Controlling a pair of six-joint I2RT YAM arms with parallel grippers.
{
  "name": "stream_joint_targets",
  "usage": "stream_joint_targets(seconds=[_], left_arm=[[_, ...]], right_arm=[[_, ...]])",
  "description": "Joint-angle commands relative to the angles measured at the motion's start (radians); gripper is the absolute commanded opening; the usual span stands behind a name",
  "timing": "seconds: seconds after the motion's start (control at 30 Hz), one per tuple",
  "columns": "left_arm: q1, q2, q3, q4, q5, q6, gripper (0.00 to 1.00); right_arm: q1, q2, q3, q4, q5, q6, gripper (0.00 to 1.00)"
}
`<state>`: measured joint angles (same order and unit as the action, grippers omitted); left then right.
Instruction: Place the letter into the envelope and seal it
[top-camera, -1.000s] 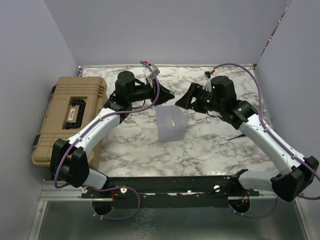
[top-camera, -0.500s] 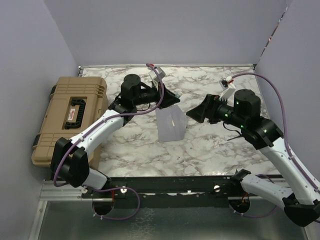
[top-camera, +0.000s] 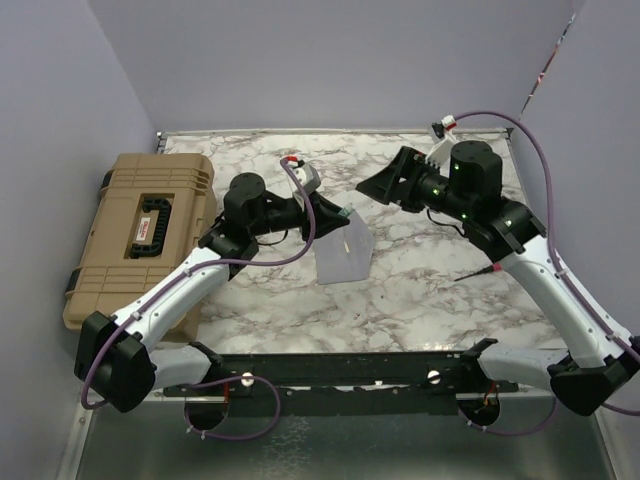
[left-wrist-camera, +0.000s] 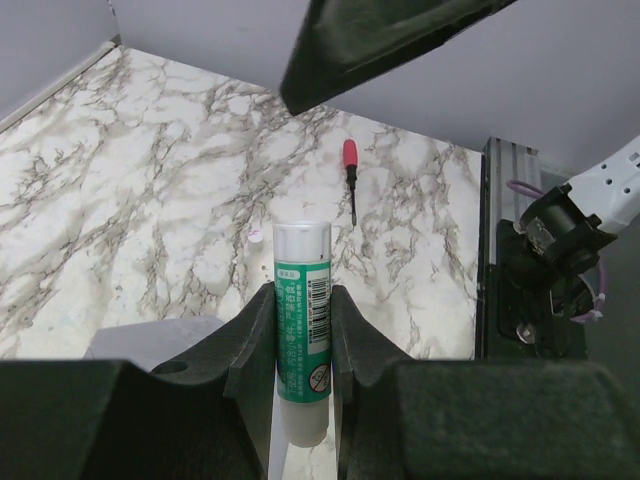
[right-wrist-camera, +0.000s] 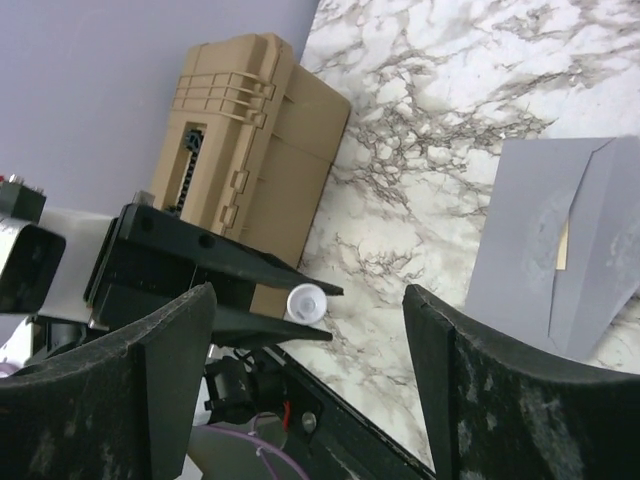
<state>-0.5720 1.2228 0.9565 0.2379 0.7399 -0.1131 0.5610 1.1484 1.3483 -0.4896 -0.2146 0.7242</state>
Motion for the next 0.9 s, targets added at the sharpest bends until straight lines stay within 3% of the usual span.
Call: stream_joint_targets(seconds=[0.0, 0.3, 0.63, 0.87], left_arm=[[-0.011, -0.018, -0.02, 0.0, 0.019, 0.039, 0.0], [-0.015, -0.017, -0.009, 0.01, 0.001, 0.061, 0.0], [-0.015, -0.02, -0.001, 0.049, 0.033, 0.064, 0.0], [-0.017, -0.013, 0.004, 0.073, 0.052, 0.069, 0.0]], right_arm=[[-0.004, 0.067, 0.011, 0.029, -0.065, 0.046, 0.77], [-0.003, 0.139, -0.02, 0.094, -0.243, 0.038, 0.67], [-0.001, 0.143, -0.018, 0.016, -0.212, -0.004, 0.5], [-0.001, 0.149, -0.018, 0.031, -0.295, -0.005, 0.39]])
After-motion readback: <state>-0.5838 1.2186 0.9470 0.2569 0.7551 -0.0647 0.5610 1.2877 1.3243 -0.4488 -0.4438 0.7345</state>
